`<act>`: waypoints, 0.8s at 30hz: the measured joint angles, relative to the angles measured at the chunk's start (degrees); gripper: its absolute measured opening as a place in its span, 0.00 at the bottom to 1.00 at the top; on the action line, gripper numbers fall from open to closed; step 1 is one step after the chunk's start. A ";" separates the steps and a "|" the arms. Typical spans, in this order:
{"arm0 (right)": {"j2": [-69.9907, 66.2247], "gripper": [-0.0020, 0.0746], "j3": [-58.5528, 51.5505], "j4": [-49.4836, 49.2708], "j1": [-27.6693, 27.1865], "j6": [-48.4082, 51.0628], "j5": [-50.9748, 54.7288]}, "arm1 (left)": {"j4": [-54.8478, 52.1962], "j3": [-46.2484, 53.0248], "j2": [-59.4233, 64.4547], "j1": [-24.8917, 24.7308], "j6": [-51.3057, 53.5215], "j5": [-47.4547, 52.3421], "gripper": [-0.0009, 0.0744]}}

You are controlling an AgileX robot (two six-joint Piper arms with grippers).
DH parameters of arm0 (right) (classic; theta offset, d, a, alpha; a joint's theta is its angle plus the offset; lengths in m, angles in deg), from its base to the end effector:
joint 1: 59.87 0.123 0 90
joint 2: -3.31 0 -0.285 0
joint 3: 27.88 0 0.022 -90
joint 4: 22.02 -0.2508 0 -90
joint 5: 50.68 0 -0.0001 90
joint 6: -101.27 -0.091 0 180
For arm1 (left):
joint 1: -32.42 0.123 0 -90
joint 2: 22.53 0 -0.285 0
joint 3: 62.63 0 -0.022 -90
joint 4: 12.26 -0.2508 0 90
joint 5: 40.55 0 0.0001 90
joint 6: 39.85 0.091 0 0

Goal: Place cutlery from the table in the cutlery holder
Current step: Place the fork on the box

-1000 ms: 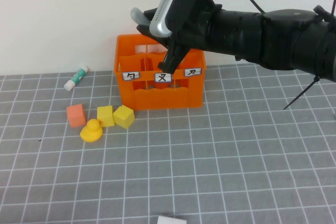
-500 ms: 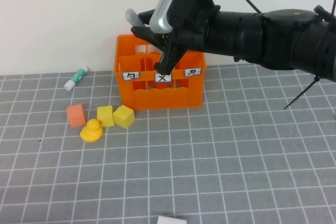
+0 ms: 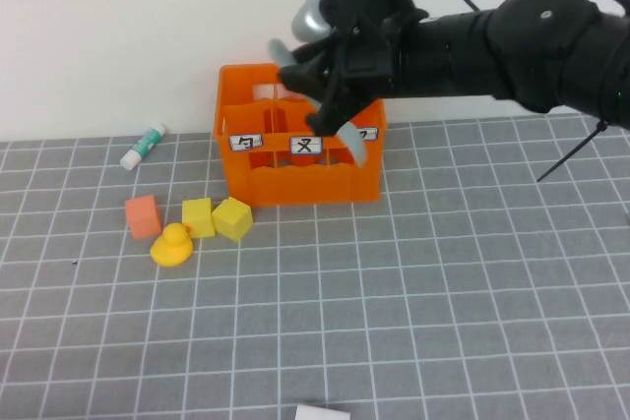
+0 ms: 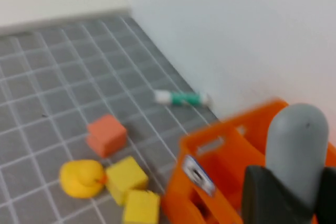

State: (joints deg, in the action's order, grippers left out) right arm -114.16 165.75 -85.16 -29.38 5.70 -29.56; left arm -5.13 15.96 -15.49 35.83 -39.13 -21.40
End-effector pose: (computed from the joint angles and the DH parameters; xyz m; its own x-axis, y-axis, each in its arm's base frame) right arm 0.3807 0.2582 0.3025 -0.0335 -0.4479 -0.8935 -0.8112 0.5344 -0.2374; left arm 0.0536 -0.0005 0.1759 -0.2488 -0.1198 -0.9611 -0.0465 0.9927 -0.1117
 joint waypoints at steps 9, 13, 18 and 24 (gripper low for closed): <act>-0.36 0.28 1.12 40.54 1.60 -60.58 -17.55 | 0.00 0.00 0.00 0.00 0.00 0.00 0.01; -1.83 0.28 1.21 49.36 2.95 -72.84 -27.10 | 0.00 0.00 0.00 0.00 0.00 0.00 0.01; -4.94 0.28 1.21 59.61 3.28 -82.91 -41.50 | 0.00 0.00 0.00 0.00 0.00 0.00 0.01; -10.34 0.28 1.25 65.15 3.28 -87.38 -56.32 | 0.00 0.00 0.00 0.00 0.00 0.00 0.01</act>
State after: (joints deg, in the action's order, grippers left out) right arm -124.50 167.00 -20.00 -26.10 -81.68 -85.88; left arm -5.13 15.96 -15.49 35.83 -39.13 -21.40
